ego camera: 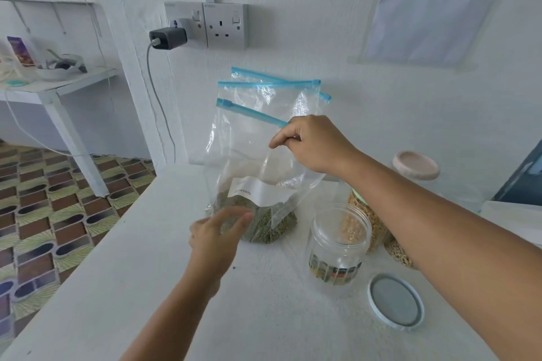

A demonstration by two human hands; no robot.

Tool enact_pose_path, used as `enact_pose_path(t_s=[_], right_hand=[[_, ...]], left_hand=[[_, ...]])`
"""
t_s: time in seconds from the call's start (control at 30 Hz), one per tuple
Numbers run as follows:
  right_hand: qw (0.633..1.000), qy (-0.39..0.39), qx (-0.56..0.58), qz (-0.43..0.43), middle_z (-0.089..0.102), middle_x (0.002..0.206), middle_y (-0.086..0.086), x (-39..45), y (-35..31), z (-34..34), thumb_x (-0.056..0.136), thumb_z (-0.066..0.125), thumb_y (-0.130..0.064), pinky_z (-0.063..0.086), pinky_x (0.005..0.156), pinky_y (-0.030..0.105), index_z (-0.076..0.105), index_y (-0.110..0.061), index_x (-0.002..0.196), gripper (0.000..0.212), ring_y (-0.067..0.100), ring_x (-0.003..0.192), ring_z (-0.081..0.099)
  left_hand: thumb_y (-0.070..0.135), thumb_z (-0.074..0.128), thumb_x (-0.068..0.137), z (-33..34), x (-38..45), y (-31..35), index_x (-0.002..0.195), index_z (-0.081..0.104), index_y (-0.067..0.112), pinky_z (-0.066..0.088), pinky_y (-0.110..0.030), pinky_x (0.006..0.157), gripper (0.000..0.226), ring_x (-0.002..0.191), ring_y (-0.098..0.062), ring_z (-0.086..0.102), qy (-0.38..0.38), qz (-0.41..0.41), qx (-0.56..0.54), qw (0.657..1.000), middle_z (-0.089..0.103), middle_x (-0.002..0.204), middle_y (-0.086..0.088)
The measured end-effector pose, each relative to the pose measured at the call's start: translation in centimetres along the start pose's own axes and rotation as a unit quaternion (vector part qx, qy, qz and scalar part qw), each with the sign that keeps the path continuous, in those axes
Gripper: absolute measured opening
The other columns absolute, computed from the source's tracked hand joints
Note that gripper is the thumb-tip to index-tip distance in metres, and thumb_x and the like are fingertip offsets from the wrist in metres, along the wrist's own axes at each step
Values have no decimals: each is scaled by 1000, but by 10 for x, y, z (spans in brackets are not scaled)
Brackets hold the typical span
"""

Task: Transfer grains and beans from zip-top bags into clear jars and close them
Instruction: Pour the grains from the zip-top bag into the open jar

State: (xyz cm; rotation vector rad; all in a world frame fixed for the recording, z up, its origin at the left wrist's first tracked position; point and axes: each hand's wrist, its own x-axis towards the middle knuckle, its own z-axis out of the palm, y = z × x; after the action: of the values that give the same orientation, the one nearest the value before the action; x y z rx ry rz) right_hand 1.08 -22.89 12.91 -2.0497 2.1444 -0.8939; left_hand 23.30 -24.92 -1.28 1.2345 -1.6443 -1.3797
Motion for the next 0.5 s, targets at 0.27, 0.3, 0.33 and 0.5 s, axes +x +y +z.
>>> enact_pose_path(t_s=[0.27,0.3,0.33,0.5], right_hand=[[995,53,80,-34,73,97,-18,6,-25,-3,98,63,-4,43,84,2,84,-25,101,30,-10,90,64],[994,58,83,-42,75,100,-15,8,-29,-4,98,63,-3,45,86,3,84,-24,101,29,-8,91,65],[993,62,85,-49,77,103,-12,10,-33,-5,98,63,-3,46,88,6,83,-24,102,29,-6,93,66],[991,72,86,-72,78,105,-8,19,-48,-4,98,63,-1,50,92,11,84,-20,102,29,-1,98,68]], left_hand=[[35,75,96,10,17,5,120,76,30,28,-44,127,25,156,-33,28,-93,-133,-259,952,47,158,-3],[32,76,95,11,18,1,118,77,28,31,-44,126,23,152,-34,35,-91,-150,-288,941,42,160,-3],[29,78,94,11,16,-1,116,78,27,34,-43,125,22,143,-32,44,-94,-161,-317,930,41,156,1],[43,81,80,15,12,-9,115,83,27,39,-34,114,38,136,-28,47,-102,-171,-411,890,45,153,14]])
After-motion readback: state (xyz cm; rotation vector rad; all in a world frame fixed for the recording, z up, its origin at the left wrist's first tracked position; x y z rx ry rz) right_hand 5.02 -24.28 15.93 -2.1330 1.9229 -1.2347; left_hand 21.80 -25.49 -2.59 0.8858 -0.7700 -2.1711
